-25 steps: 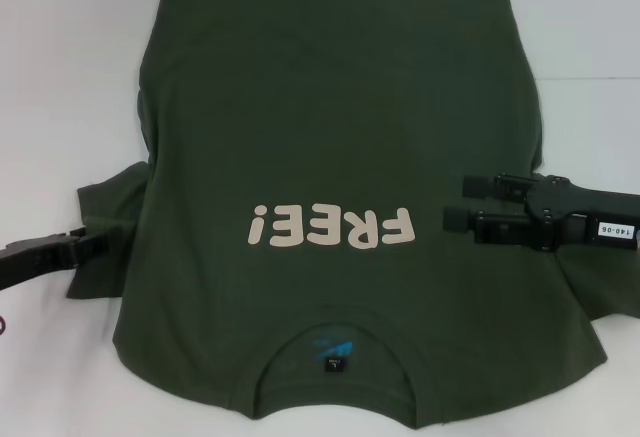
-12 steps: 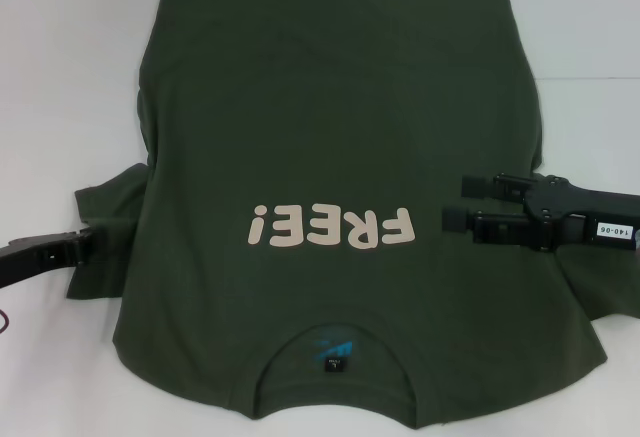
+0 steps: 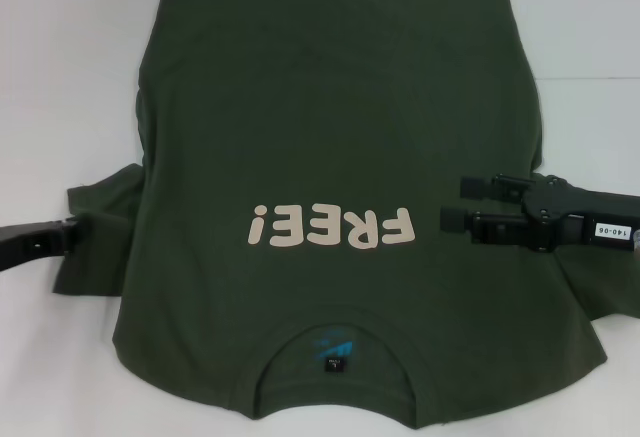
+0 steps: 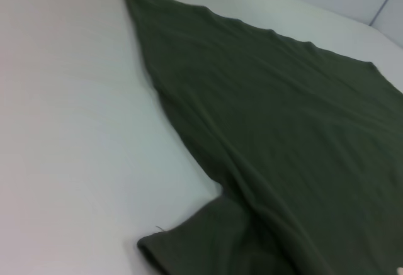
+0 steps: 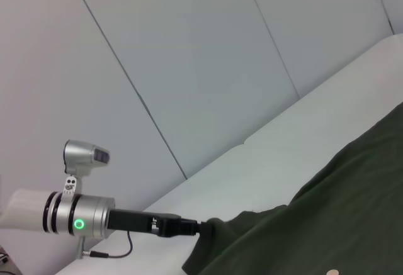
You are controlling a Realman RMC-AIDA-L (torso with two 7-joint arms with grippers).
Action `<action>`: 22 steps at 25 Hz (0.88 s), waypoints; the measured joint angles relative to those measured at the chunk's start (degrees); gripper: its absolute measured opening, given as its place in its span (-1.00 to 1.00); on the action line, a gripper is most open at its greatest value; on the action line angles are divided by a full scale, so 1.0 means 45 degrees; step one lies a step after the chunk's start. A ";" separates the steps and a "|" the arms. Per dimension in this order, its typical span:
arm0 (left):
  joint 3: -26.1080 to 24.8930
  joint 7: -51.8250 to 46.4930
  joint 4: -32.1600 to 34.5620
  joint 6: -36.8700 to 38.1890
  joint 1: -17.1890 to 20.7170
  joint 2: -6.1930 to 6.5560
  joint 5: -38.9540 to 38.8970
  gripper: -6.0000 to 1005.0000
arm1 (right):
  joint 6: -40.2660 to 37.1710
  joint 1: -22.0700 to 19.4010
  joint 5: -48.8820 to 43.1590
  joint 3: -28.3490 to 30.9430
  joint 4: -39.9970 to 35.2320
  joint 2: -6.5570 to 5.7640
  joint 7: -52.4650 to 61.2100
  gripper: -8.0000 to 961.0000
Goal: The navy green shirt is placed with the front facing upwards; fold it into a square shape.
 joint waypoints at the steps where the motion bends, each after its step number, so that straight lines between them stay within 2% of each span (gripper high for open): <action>1: -0.0019 -0.0063 0.0120 -0.0024 0.0007 0.0032 0.0077 -0.99 | 0.0001 -0.0007 -0.0001 0.0004 0.0002 0.0011 0.0000 0.91; 10: -0.0101 -0.0246 0.1122 -0.0524 -0.0012 0.0288 0.0427 -0.99 | 0.0035 -0.0038 0.0000 0.0058 0.0176 0.0047 0.0000 0.91; 22: -0.0043 -0.0343 0.1266 -0.1339 -0.0375 0.0446 0.0939 -0.97 | 0.0119 -0.0038 0.0000 0.0094 0.0343 0.0048 0.0000 0.91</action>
